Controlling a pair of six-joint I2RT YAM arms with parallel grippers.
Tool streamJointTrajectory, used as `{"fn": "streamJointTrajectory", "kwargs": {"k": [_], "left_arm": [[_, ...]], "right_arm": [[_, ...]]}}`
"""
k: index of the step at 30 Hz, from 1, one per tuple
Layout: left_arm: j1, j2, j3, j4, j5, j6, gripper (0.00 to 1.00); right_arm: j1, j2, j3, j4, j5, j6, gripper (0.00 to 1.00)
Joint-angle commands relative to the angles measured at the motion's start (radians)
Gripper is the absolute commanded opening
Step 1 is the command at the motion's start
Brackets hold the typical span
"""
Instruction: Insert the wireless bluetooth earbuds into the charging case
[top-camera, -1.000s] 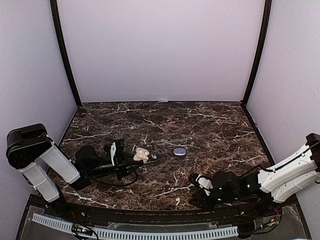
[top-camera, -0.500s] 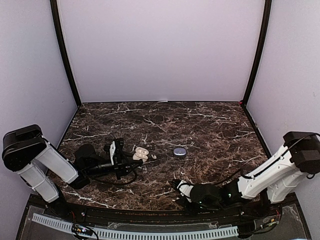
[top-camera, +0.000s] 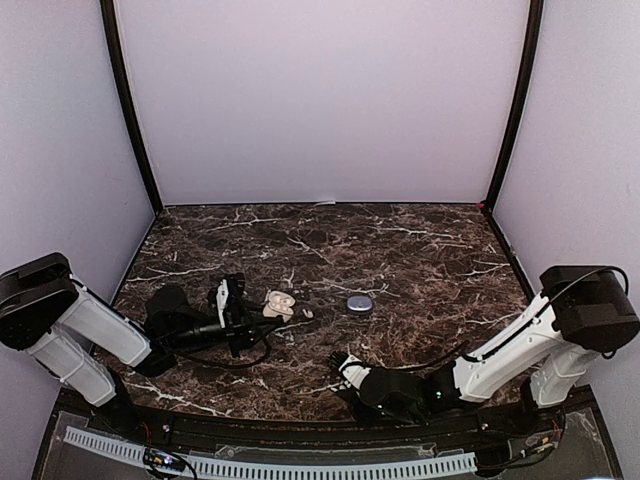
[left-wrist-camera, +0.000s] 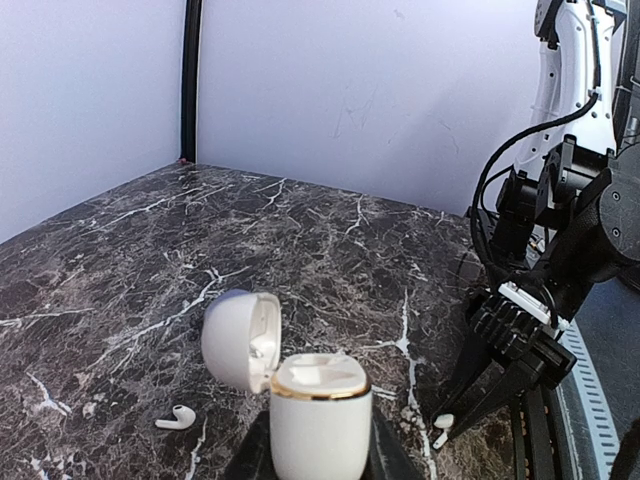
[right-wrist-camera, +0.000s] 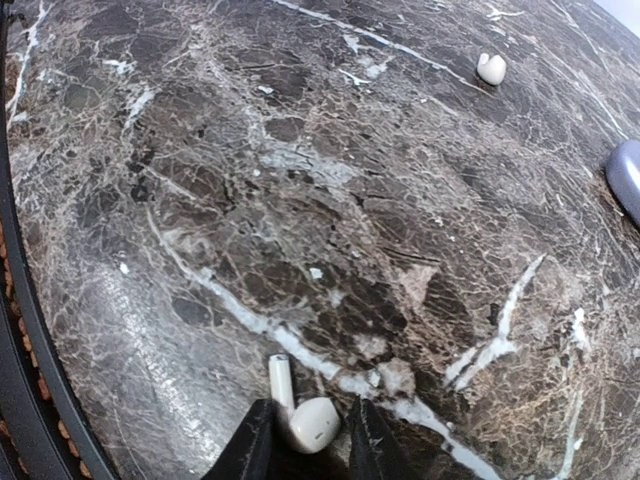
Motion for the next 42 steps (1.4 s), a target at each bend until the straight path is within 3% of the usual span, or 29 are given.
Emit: {"fn": "streamJointTrajectory", "kwargs": {"k": [1, 3, 6, 10, 18, 27, 35, 42], "left_arm": [[0.006, -0.011, 0.006, 0.001, 0.009, 0.008, 0.03], [0.005, -0.005, 0.008, 0.008, 0.016, 0.005, 0.03], [0.007, -0.001, 0.007, 0.013, 0.022, 0.003, 0.03], [0.007, 0.003, 0.011, 0.016, 0.038, -0.001, 0.03], [0.008, 0.024, 0.01, 0.012, 0.144, 0.016, 0.03], [0.011, 0.072, 0.013, 0.086, 0.224, -0.002, 0.03], [0.011, 0.066, 0.019, 0.071, 0.258, 0.013, 0.03], [0.011, 0.103, -0.047, 0.282, 0.41, 0.092, 0.02]], "right_arm": [[-0.005, -0.014, -0.064, 0.023, -0.043, -0.009, 0.36], [-0.006, -0.043, -0.124, 0.096, -0.082, -0.036, 0.47], [-0.022, -0.077, -0.21, 0.198, -0.143, -0.087, 0.49], [-0.062, -0.077, -0.235, 0.271, -0.251, -0.156, 0.43], [-0.125, -0.003, -0.165, 0.227, -0.334, -0.211, 0.36], [-0.132, 0.065, -0.114, 0.191, -0.356, -0.253, 0.26], [-0.132, 0.032, -0.13, 0.196, -0.363, -0.247, 0.19], [-0.131, -0.012, -0.124, 0.165, -0.334, -0.235, 0.15]]}}
